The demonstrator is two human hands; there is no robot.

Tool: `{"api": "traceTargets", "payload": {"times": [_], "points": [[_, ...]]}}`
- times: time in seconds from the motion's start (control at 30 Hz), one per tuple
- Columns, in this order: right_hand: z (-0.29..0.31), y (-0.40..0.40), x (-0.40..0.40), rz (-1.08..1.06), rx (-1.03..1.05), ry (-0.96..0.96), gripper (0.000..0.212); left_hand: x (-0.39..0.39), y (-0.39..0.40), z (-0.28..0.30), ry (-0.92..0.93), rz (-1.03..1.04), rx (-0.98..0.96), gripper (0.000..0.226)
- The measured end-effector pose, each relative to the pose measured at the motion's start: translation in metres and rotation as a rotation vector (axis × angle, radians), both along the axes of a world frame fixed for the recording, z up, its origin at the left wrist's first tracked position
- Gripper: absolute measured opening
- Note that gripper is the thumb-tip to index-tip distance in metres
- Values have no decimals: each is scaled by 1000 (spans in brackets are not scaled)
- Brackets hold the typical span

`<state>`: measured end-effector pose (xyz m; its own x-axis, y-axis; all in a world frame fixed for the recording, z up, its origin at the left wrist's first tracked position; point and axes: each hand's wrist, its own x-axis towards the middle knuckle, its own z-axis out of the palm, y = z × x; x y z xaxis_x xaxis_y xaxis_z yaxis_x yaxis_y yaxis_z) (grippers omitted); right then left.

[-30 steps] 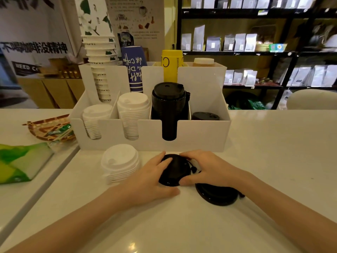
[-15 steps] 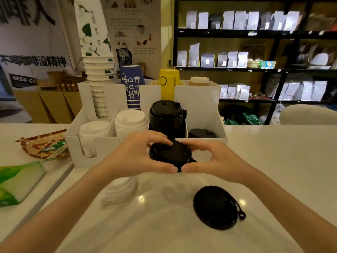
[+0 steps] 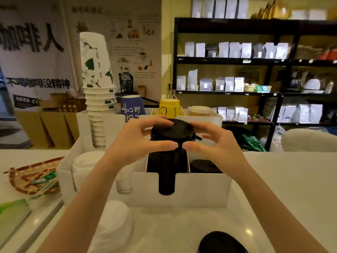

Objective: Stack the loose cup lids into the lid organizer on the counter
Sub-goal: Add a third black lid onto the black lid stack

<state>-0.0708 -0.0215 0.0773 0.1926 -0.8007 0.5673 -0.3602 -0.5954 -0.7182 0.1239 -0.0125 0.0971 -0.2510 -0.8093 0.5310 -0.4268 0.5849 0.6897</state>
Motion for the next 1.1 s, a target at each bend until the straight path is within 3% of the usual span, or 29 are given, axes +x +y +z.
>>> {"api": "traceTargets", "payload": {"times": [0.2,0.4,0.67,0.93,1.1], "points": [[-19,-28,9,-34,24,-14,49,-4,-26,-19,6,105,-4,60],[-32,-45,10,8,89,32,42,0,-42,-28,-100,155,28,49],[-39,-54,9,59,123,13,44,3,-47,-30,-132,145,64,48],[-40,-50,13,-9,55,84,64,8,-49,-30,-126,96,137,54],[-41,-49,10,28,66,111,52,0,-44,-35,-185,189,30,52]]}}
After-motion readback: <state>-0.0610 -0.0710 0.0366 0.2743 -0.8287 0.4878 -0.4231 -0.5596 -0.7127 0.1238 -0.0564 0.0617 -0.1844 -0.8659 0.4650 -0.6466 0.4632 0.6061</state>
